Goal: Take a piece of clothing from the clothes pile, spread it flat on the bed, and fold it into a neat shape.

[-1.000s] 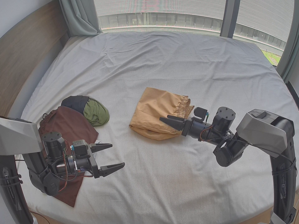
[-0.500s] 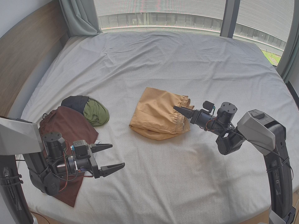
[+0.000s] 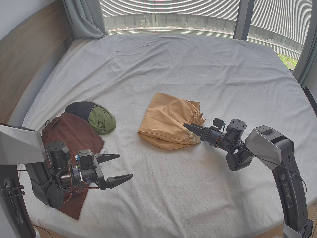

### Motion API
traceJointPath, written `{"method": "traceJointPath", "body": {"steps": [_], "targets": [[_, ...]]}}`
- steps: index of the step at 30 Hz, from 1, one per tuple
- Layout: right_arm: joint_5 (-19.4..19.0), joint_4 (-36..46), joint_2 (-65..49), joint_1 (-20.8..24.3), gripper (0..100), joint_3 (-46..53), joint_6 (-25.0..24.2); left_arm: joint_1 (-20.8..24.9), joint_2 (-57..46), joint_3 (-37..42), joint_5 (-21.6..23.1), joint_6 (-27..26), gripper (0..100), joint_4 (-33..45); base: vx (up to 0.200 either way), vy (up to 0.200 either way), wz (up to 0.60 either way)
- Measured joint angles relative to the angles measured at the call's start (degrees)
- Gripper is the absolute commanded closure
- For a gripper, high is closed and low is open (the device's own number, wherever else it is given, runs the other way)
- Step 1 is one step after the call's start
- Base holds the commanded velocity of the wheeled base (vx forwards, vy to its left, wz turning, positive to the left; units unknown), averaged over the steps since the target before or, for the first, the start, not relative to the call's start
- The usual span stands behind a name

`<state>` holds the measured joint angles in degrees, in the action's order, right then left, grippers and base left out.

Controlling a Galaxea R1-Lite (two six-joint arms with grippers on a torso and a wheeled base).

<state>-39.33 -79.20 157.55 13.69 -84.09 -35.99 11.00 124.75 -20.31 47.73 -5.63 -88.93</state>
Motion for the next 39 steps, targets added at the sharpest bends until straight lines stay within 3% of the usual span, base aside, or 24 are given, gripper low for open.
{"method": "traceJointPath", "body": {"steps": [9,20,32,39], "targets": [[0.06,-0.69,-1.49,0.20,0,2.17,-0.04,0.00,-0.16,0.17,0.00,0.00,0,0.02,0.000,0.000,0.00],[0.00,-5.21,-16.46,2.01,0,21.16,3.74,0.63,-3.00,0.33,-0.02,0.39,0,0.00,0.000,0.000,0.00],[0.05,-8.46,-35.26,3.97,0,52.43,18.64,3.39,-8.16,1.40,-0.05,0.57,0,0.04,0.000,0.000,0.00],[3.23,-9.03,-45.68,4.08,0,65.93,30.22,4.77,-14.38,5.85,-0.05,0.52,0,0.06,0.000,0.000,0.00]]}}
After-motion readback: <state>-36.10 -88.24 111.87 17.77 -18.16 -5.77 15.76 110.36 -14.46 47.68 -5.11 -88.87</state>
